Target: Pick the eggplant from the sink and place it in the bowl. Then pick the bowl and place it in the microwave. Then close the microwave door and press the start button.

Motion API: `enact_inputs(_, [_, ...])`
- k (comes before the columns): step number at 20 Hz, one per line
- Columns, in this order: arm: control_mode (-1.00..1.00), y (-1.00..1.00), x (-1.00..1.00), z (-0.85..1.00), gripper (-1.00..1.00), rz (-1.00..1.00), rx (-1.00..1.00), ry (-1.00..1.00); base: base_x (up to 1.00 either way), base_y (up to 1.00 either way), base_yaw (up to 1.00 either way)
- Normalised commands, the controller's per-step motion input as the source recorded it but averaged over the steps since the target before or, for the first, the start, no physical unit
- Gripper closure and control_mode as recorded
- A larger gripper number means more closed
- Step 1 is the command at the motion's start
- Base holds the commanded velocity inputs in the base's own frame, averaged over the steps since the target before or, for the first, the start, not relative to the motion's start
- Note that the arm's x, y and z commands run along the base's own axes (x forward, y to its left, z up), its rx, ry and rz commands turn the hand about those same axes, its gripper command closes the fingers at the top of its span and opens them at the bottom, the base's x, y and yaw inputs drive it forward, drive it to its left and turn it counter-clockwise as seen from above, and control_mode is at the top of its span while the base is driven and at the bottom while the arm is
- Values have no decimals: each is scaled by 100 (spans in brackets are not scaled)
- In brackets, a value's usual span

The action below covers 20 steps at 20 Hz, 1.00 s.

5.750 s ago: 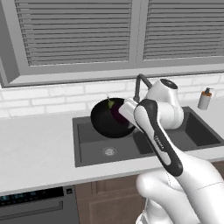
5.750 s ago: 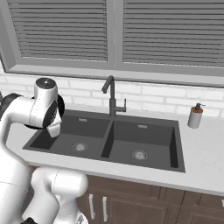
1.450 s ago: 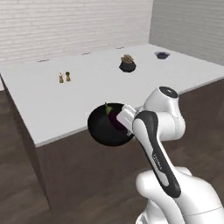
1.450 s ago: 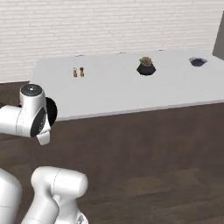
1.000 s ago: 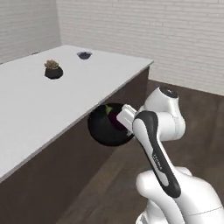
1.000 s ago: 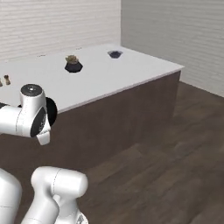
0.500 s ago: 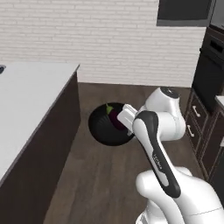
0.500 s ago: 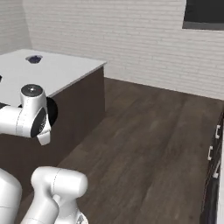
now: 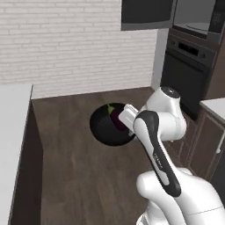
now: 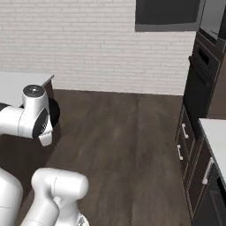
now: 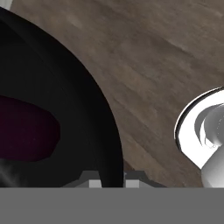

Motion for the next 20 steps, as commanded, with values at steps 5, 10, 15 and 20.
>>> enact_inputs(5, [100,0,0,0,100,0,0,0,100,65,-55])
enact_inputs(10, [100,0,0,0,100,0,0,0,100,64,-55])
enact_inputs(15, [100,0,0,0,100,0,0,0,96,47,-61])
enact_inputs(20, [100,0,0,0,100,0,0,0,86,32,-65])
